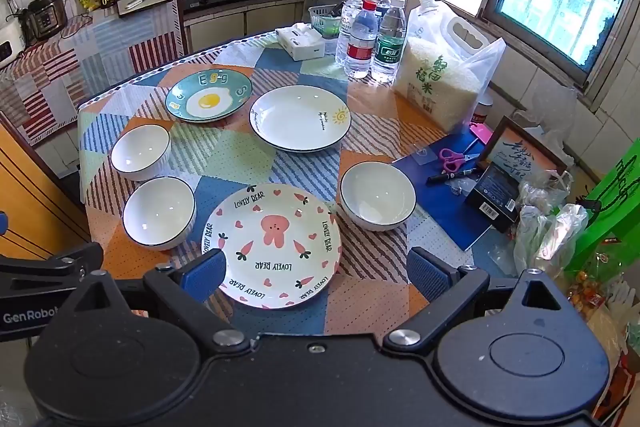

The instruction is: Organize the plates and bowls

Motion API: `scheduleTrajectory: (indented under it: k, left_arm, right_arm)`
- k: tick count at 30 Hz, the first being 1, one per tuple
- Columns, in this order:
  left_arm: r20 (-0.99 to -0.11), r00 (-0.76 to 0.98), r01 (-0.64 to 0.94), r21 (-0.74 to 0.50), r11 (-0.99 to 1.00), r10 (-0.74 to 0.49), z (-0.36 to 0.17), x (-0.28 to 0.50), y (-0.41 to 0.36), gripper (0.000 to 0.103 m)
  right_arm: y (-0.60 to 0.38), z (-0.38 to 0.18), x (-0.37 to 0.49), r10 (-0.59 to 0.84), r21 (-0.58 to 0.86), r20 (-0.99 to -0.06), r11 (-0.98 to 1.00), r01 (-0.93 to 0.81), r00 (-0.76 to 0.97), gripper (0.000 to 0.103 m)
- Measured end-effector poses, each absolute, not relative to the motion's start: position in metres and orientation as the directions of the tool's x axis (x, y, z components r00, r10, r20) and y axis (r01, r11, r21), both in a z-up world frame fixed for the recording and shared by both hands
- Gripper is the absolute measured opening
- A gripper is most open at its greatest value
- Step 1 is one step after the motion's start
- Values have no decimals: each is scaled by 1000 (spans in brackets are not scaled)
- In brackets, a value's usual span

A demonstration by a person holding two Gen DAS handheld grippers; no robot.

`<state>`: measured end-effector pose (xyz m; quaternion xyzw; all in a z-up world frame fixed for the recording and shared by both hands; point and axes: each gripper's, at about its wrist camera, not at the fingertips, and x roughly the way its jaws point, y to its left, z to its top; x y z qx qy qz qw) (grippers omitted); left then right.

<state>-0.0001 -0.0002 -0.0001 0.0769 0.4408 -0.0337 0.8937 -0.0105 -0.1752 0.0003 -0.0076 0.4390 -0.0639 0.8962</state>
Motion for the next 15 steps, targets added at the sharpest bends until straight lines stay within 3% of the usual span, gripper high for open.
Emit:
scheduleTrajectory:
  k: [15]
  left_arm:
    - [-773, 635, 140, 113, 984, -1, 3, -3, -3, 103]
  right_arm:
    - [-177, 0, -17, -123, -74, -787, 992, 106, 604, 99]
